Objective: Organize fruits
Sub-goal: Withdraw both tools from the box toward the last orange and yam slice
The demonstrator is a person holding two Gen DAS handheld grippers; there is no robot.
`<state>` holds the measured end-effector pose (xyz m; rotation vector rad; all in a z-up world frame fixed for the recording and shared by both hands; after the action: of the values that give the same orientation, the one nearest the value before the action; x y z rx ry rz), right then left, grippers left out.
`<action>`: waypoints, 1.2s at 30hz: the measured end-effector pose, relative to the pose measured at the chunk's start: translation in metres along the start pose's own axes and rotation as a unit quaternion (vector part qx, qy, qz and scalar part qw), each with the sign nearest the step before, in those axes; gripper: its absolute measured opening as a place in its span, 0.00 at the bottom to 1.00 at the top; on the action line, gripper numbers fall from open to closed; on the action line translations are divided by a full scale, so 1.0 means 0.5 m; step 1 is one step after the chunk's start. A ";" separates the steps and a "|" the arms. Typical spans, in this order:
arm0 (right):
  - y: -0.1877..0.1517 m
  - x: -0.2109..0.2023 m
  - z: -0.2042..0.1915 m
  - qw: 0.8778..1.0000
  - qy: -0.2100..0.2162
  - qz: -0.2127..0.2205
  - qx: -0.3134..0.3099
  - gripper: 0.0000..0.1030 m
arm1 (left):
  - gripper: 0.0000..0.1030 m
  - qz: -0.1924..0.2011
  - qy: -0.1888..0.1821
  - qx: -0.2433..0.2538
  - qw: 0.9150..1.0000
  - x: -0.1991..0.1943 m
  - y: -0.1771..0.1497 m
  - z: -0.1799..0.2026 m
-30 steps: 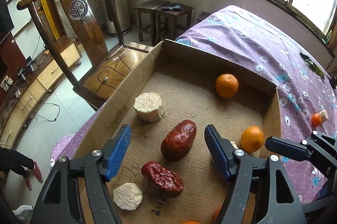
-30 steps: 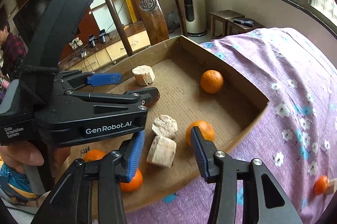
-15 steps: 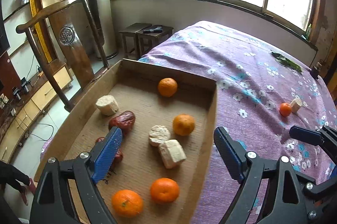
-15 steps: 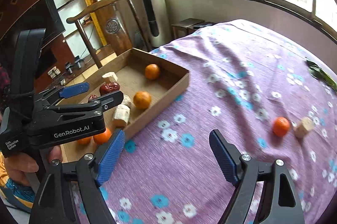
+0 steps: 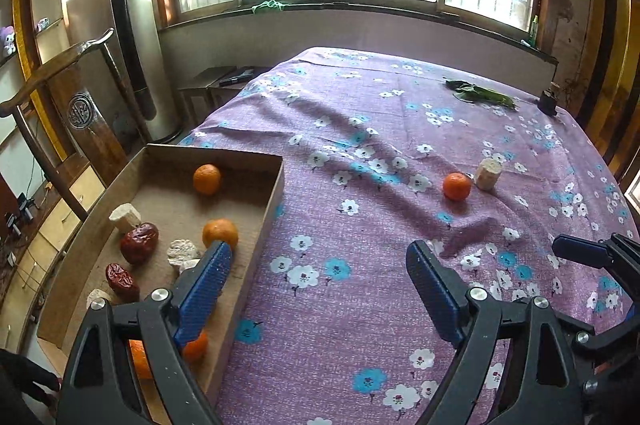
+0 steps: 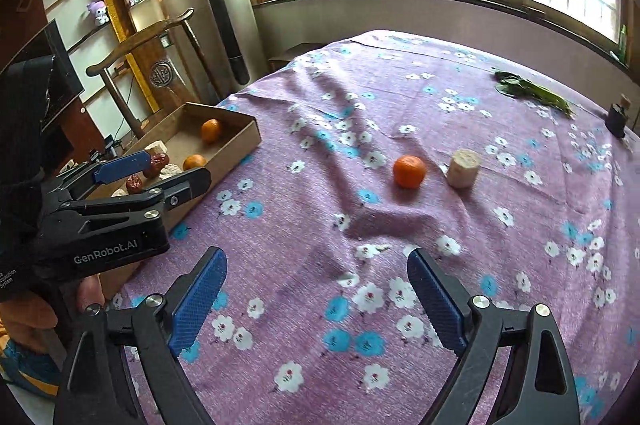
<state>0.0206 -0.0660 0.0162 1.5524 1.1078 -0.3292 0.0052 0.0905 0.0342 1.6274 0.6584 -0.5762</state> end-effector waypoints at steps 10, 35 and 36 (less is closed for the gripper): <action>-0.024 -0.044 0.119 0.997 -0.032 0.003 0.066 0.95 | 0.86 0.002 -0.012 0.032 0.999 0.004 0.008 0.084; -0.029 -0.045 0.151 0.996 -0.049 -0.007 0.069 0.95 | 0.86 -0.008 -0.035 0.040 0.999 0.033 0.014 0.143; -0.028 -0.043 0.151 0.996 -0.051 -0.008 0.067 0.95 | 0.86 -0.008 -0.038 0.041 0.998 0.034 0.015 0.145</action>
<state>0.0251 -0.1435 -0.0009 1.6258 1.0365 -0.4978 0.0222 0.0200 0.0167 1.6700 0.5997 -0.6811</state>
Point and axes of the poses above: each gripper's, at about its wrist camera, not at the fingertips, and x roughly the way its jaws point, z to its right, y to its top, the point moved 8 cm from there along x, roughly the way its jaws point, and after that the axes turned 11 degrees about x, right-handed, at the moved point
